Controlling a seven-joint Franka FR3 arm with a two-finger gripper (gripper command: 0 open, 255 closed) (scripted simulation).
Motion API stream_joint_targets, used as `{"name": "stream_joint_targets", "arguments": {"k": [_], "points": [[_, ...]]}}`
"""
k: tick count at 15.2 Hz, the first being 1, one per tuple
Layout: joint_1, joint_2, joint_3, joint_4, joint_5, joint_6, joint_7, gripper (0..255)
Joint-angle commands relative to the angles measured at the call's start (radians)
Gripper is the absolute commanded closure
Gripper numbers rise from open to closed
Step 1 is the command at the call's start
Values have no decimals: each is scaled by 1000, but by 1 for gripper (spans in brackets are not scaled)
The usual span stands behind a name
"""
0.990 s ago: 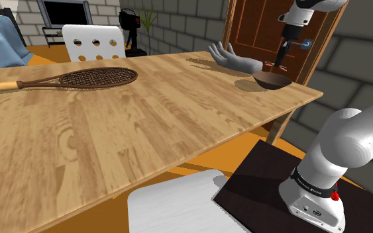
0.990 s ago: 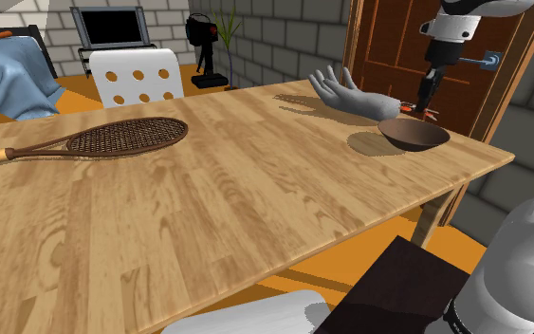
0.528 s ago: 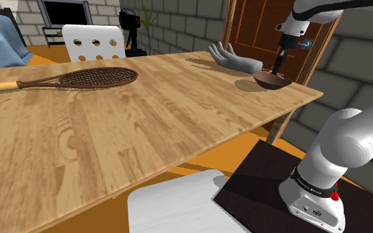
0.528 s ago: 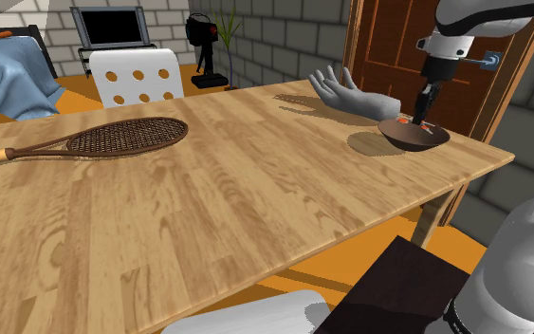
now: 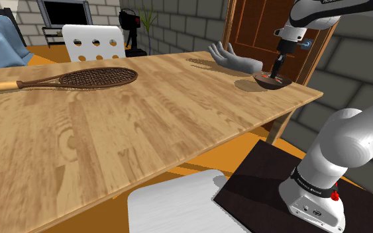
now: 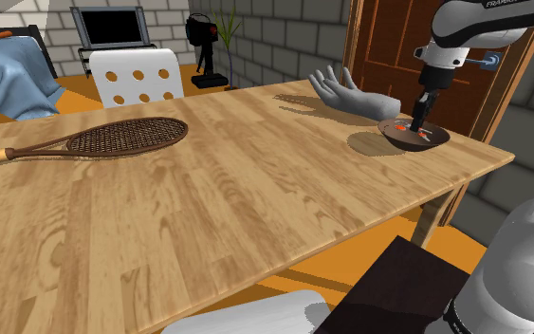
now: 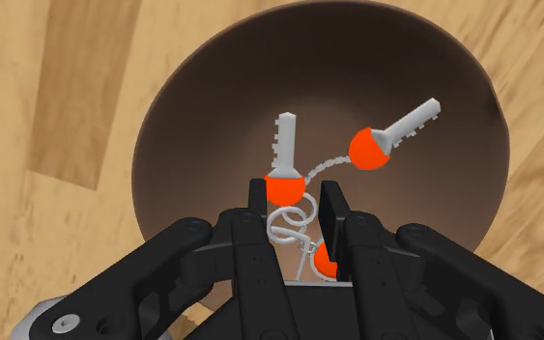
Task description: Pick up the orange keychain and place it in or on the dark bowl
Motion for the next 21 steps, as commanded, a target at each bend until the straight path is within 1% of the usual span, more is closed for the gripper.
{"name": "stream_joint_targets", "arguments": {"k": [1,3,4,9,13,21], "points": [[0,0,0,0,0,0,0,255],[0,0,0,0,0,0,0,255],[0,0,0,0,0,0,0,0],[0,0,0,0,0,0,0,0],[6,-1,23,124,16,-125,-6,0],[6,-1,23,124,16,-125,-5,0]]}}
